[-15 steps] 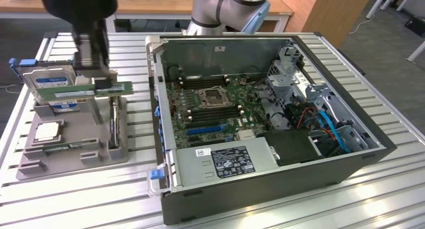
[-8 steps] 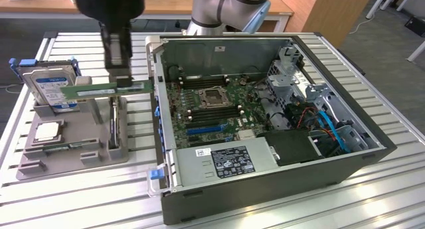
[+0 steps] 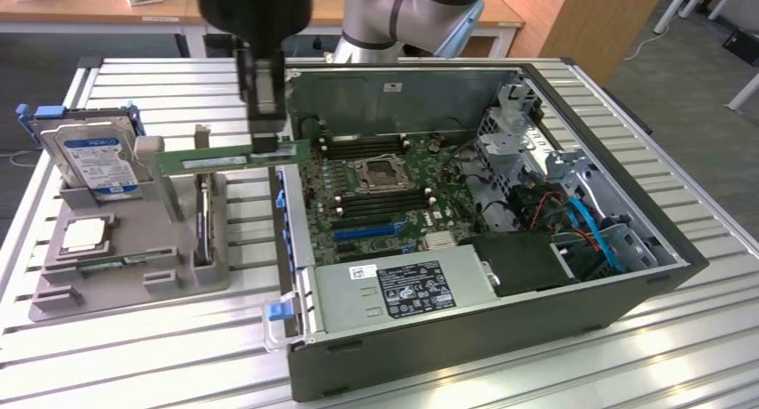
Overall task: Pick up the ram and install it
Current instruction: 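Pick up the ram and move it above insertion slot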
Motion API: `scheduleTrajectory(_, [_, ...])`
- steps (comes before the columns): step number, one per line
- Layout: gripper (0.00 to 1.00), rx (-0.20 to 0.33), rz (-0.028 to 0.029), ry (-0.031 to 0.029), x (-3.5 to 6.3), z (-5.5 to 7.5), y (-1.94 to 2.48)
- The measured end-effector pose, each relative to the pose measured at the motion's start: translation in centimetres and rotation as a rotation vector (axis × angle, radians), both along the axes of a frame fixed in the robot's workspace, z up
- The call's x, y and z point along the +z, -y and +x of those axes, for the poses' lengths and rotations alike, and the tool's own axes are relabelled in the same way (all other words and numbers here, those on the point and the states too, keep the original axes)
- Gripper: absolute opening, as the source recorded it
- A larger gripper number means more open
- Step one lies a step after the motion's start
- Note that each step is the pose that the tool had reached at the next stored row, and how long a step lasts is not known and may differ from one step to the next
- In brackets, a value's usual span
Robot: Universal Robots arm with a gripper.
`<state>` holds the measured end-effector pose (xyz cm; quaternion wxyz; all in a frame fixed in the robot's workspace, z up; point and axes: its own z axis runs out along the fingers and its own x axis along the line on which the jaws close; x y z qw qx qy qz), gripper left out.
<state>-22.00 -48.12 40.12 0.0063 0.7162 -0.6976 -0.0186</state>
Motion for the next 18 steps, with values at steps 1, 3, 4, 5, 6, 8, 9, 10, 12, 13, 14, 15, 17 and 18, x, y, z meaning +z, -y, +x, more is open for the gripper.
scheduleTrajectory(1, [0.12,0.001,0.0,-0.0001,0.0,0.5,0.0])
scheduleTrajectory(3, [0.12,0.003,-0.0001,-0.0001,0.01,1.3,0.0])
scheduleTrajectory(4, [0.12,0.004,-0.0001,-0.0001,0.01,1.8,0.0])
scheduleTrajectory(5, [0.12,0.006,0.0,-0.0001,0.0,2.2,0.0])
scheduleTrajectory(6, [0.12,0.007,0.0,-0.0001,0.01,2.7,0.0])
scheduleTrajectory(8, [0.12,0.009,0.0001,-0.0001,0.0,3.5,0.0])
scheduleTrajectory(9, [0.12,0.01,0.0001,-0.0001,0.01,4.0,0.0])
scheduleTrajectory(10, [0.12,0.011,0.0001,-0.0001,0.01,4.4,0.0])
scheduleTrajectory(12, [0.12,0.012,0.0003,-0.0001,0.0,5.3,0.0])
scheduleTrajectory(13, [0.12,0.013,0.0005,-0.0001,0.0,5.8,0.0])
scheduleTrajectory(14, [0.12,0.014,0.0005,0.0,0.0,6.2,0.0])
scheduleTrajectory(15, [0.12,0.014,0.0006,-0.0001,0.0,6.6,0.0])
scheduleTrajectory(17, [0.12,0.016,0.0006,0.0,0.0,7.4,0.0])
scheduleTrajectory(18, [0.12,0.016,0.0006,-0.0001,0.0,7.8,0.0])
